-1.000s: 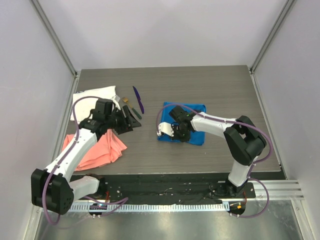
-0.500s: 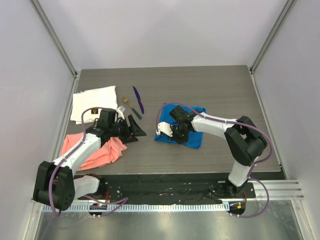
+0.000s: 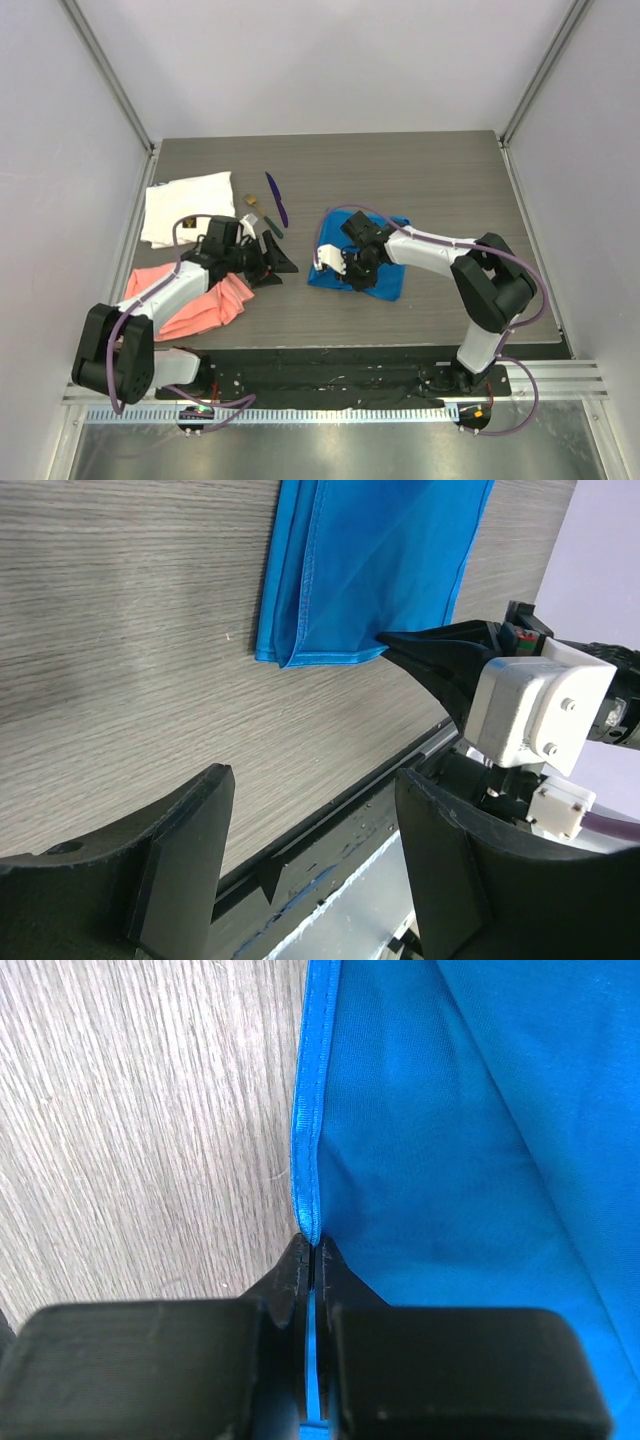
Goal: Fold the napkin into a case and place the utensils inside
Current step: Pick up the upper triangle-folded napkin from the center of the board.
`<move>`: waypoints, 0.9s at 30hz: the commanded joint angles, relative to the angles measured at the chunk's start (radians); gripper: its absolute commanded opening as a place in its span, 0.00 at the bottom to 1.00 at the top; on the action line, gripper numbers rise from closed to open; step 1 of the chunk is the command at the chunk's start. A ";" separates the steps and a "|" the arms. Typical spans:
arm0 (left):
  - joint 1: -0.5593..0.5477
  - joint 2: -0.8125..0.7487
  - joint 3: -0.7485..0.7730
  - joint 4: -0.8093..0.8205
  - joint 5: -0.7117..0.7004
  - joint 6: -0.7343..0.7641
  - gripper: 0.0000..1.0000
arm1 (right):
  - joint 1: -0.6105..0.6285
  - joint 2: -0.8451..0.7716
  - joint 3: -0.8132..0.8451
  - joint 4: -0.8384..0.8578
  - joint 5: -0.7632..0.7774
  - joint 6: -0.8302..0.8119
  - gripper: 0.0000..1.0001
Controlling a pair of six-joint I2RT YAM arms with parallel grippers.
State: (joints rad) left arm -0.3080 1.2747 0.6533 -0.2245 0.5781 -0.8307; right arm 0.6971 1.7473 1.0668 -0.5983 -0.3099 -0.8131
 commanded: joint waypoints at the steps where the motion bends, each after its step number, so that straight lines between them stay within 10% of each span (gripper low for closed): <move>1: -0.013 0.028 0.019 0.043 0.026 0.007 0.69 | -0.002 -0.040 -0.031 0.028 -0.005 0.043 0.10; 13: -0.108 0.157 0.124 0.037 -0.066 -0.010 0.67 | -0.041 -0.271 -0.220 0.093 0.162 -0.020 0.19; 21: -0.108 0.183 0.278 -0.067 -0.101 -0.013 0.67 | -0.065 -0.502 -0.279 0.242 0.233 0.127 0.77; 27: -0.100 0.235 0.411 -0.139 -0.129 -0.016 0.68 | 0.004 -0.339 -0.064 0.232 0.299 0.765 1.00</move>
State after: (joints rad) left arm -0.4149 1.4811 0.9939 -0.3019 0.4725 -0.8547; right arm 0.6426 1.3247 0.8776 -0.4309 -0.0940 -0.5003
